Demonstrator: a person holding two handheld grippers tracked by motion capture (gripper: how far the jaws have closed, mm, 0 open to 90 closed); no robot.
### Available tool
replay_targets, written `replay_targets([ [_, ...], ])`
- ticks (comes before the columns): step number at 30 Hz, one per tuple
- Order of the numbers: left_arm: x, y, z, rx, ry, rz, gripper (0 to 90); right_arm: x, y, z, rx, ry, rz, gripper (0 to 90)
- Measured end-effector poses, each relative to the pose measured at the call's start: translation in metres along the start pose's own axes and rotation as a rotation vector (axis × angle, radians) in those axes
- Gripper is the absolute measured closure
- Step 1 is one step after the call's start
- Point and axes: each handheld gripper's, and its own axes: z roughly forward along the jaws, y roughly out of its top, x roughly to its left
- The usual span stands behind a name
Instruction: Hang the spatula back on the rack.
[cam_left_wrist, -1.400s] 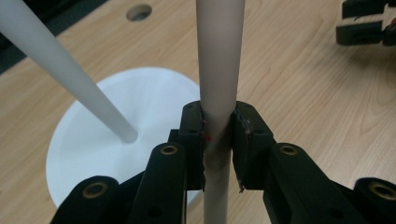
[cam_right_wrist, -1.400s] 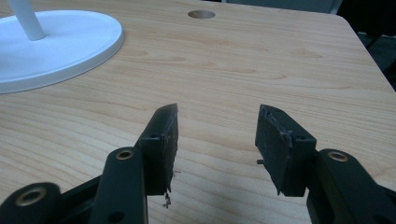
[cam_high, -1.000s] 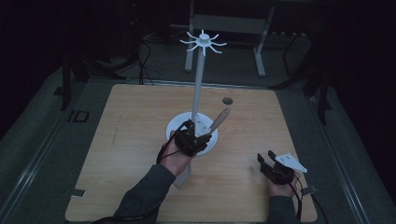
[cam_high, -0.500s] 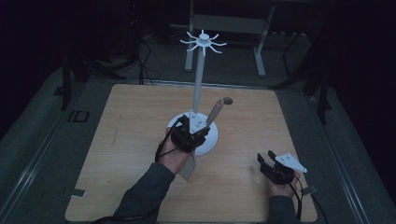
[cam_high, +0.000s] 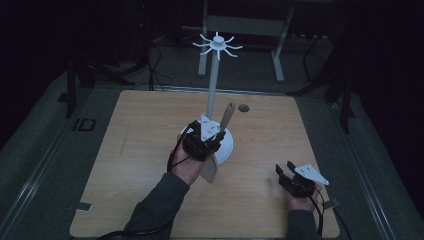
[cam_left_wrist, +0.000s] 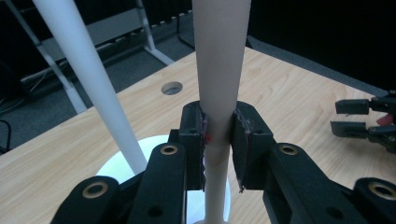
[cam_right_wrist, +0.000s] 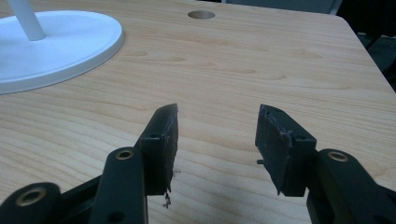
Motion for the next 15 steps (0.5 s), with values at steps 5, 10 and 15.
replay_targets([
  [5, 0.0008, 0.0022, -0.0023, -0.023, 0.011, -0.014, 75.7, 0.0000, 0.0000, 0.0000, 0.000, 0.000, 0.001, 48.7],
  [10, 0.0004, 0.0040, -0.0053, -0.048, 0.023, -0.021, 75.8, -0.0001, 0.0000, 0.0000, 0.000, 0.000, 0.001, 48.7],
  [15, 0.0007, 0.0050, -0.0076, -0.058, 0.031, -0.019, 75.8, -0.0001, 0.0000, 0.0000, 0.000, 0.000, 0.001, 48.7],
])
